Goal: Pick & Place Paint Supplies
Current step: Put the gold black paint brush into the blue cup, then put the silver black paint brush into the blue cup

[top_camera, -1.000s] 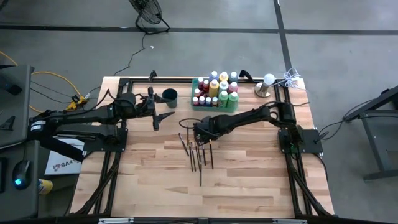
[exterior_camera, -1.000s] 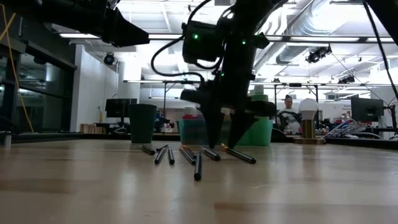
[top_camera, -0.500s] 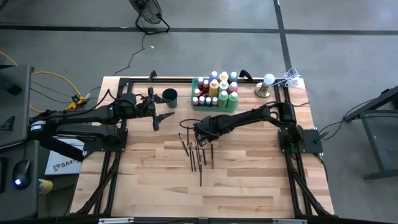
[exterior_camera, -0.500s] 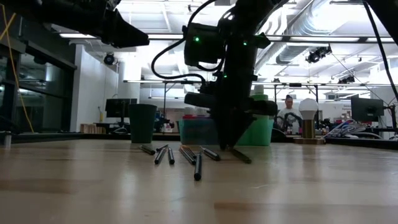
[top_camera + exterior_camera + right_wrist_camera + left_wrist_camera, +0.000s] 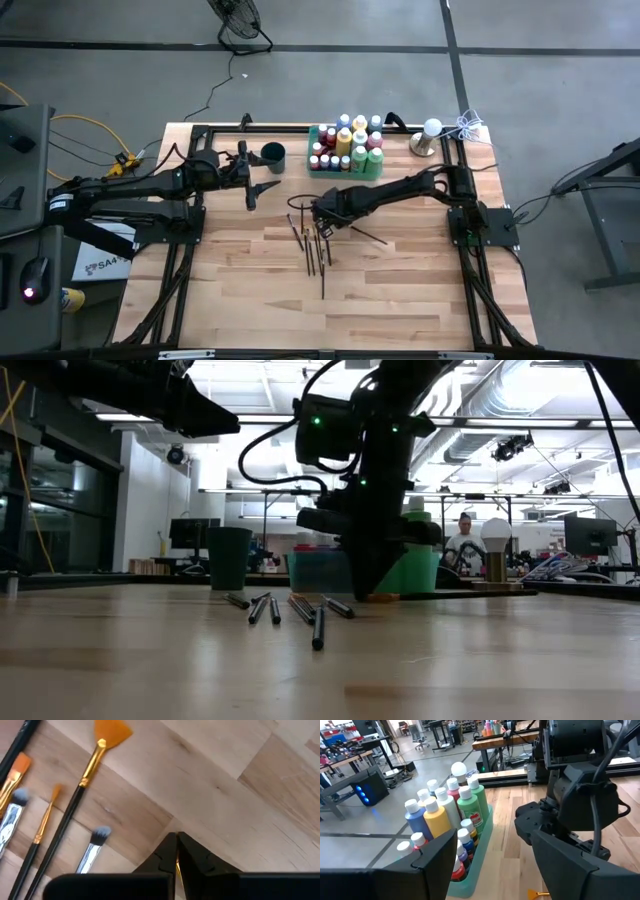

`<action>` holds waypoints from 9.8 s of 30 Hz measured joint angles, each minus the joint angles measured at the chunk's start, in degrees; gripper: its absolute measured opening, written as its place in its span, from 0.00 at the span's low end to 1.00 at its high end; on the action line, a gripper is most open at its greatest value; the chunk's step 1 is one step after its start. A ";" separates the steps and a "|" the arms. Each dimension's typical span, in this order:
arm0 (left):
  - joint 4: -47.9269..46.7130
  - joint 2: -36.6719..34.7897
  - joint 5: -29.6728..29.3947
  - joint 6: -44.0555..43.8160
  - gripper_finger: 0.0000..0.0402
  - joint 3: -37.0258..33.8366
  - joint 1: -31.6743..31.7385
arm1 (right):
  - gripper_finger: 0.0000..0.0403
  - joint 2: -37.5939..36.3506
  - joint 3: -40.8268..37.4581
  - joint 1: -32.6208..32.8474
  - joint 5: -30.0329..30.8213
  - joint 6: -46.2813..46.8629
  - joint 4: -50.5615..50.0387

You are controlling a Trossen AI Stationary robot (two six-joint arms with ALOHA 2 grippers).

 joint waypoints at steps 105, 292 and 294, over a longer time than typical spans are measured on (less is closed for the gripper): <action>14.92 9.66 -17.02 3.52 0.00 -0.02 -0.02 | 0.68 -25.29 0.02 2.40 16.80 -43.20 32.38; 1.66 0.88 11.44 -6.84 0.41 0.00 15.02 | 0.01 -4.73 18.62 7.48 36.92 -17.21 -5.97; 1.73 0.90 12.92 -6.57 0.41 0.00 15.02 | 0.01 -6.63 18.62 8.09 40.38 -20.51 -3.75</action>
